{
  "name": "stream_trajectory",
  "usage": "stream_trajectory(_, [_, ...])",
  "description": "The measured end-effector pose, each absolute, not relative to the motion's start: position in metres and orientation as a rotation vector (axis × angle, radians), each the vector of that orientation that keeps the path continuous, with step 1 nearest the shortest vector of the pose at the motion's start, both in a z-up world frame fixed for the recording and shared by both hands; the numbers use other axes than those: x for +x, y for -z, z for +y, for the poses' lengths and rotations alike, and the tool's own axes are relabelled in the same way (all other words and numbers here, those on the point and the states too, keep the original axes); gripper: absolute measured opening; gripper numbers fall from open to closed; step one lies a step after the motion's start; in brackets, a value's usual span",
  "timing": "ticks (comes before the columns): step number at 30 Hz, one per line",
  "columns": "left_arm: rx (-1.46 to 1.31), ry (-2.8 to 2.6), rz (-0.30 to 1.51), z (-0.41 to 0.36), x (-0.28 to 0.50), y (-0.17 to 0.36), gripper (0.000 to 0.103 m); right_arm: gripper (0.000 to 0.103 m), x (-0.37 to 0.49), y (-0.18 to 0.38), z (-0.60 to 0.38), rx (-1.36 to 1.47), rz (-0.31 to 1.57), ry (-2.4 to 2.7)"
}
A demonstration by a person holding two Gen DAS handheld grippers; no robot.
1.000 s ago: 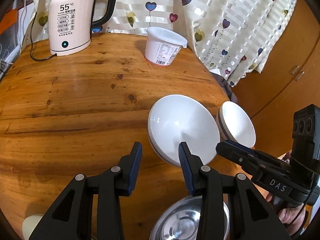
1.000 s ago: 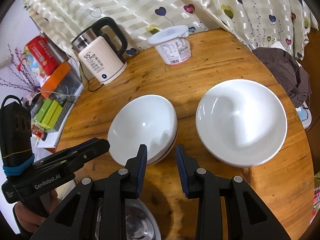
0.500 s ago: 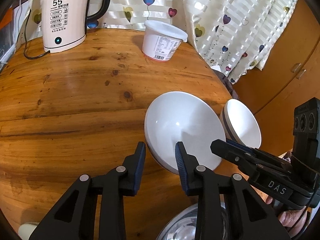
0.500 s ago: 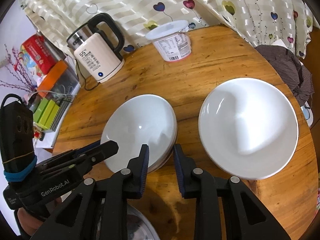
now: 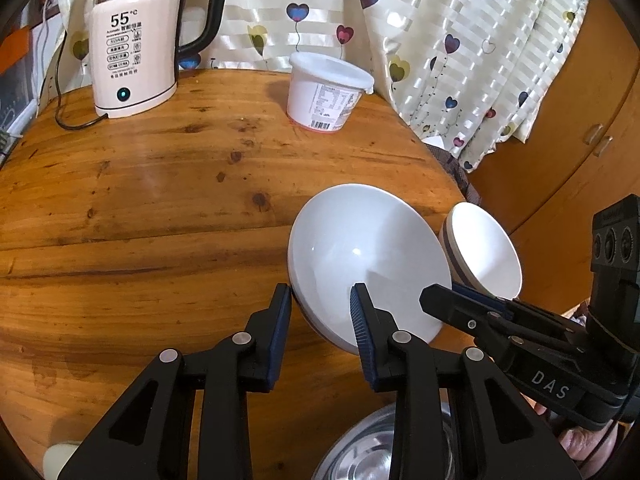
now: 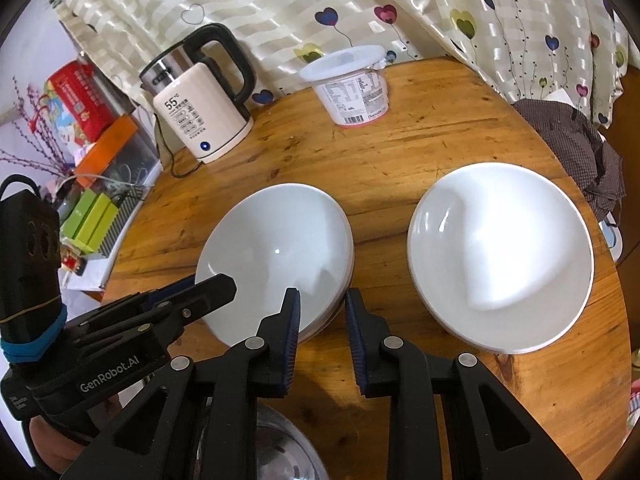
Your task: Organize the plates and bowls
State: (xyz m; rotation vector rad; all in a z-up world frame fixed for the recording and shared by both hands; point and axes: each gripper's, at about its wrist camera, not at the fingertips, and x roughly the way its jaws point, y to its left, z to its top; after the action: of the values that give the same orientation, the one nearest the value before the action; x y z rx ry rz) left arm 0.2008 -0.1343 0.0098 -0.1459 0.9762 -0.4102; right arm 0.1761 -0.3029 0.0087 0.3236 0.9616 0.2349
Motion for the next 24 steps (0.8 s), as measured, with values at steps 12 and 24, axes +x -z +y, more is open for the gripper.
stream_trajectory(12, [-0.149, 0.409, 0.938, -0.128, 0.178, -0.029, 0.032, 0.022, 0.158, -0.032, -0.294, 0.297, 0.921, -0.243])
stream_trajectory(24, [-0.138, 0.417, 0.906, -0.123, 0.147, -0.048, 0.032, 0.022, 0.127, -0.057, -0.287, 0.277, 0.876, -0.251])
